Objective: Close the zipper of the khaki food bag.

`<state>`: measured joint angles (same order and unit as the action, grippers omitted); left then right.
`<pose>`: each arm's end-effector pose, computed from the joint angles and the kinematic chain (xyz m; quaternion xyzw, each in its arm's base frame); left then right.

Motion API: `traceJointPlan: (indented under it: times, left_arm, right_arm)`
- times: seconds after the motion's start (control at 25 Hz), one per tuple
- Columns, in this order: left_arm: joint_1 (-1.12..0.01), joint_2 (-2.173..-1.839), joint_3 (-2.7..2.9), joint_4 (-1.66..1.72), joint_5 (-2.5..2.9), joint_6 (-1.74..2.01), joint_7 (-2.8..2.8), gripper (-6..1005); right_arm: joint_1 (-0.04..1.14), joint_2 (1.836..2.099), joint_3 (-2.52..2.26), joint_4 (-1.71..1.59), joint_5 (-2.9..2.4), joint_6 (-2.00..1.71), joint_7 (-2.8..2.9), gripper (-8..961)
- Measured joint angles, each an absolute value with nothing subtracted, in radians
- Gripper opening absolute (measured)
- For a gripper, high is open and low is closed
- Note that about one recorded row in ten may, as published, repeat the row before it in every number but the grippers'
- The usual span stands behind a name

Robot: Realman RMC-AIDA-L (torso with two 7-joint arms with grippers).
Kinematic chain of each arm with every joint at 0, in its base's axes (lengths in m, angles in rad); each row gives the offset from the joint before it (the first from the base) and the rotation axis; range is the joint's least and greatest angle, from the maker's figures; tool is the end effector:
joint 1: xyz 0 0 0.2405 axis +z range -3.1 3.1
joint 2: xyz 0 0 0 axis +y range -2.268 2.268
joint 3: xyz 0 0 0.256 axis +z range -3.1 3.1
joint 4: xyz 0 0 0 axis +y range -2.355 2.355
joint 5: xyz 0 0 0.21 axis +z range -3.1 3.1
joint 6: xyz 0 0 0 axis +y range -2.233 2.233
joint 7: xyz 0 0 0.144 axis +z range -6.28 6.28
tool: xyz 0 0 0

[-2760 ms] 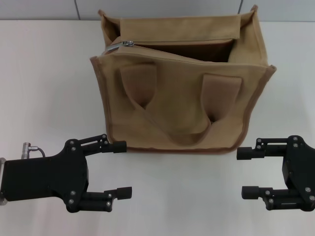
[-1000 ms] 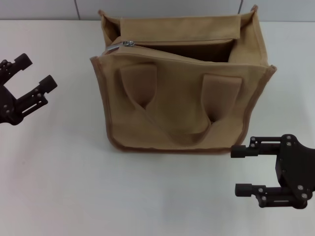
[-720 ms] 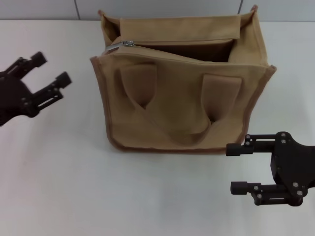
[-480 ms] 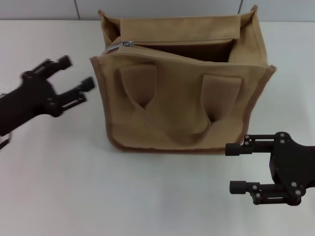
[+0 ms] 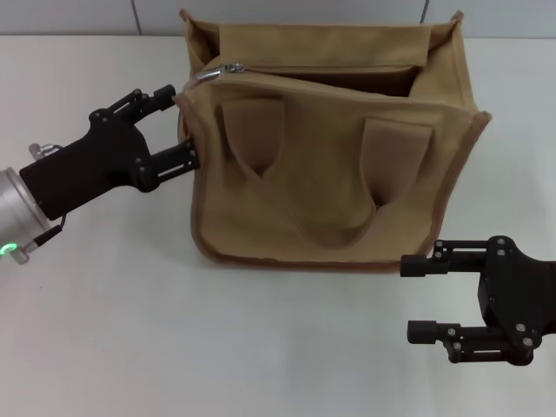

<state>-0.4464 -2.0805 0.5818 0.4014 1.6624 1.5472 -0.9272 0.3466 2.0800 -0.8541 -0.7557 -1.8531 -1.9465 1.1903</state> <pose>-0.2832 0.3117 0.0004 -0.8689 -0.1585 -0.3759 0.2803 0.2556 0.2468 0.0090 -0.9442 0.0842 0.3185 0.0001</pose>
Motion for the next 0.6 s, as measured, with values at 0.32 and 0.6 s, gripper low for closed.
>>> traceJointPlan:
  times: [0.32,0.6]
  left_arm:
    - [-0.453,-2.081,0.581,0.377,1.611,1.485,-0.92,831]
    - [-0.447,-2.08,0.579,0.38,1.601,1.469,-0.92,830]
  right_arm:
    - [0.347,2.08,-0.851,-0.753,-1.853,-1.946,1.19,661]
    - [0.347,2.08,-0.858,-0.749,-1.853,-1.926,1.19,662]
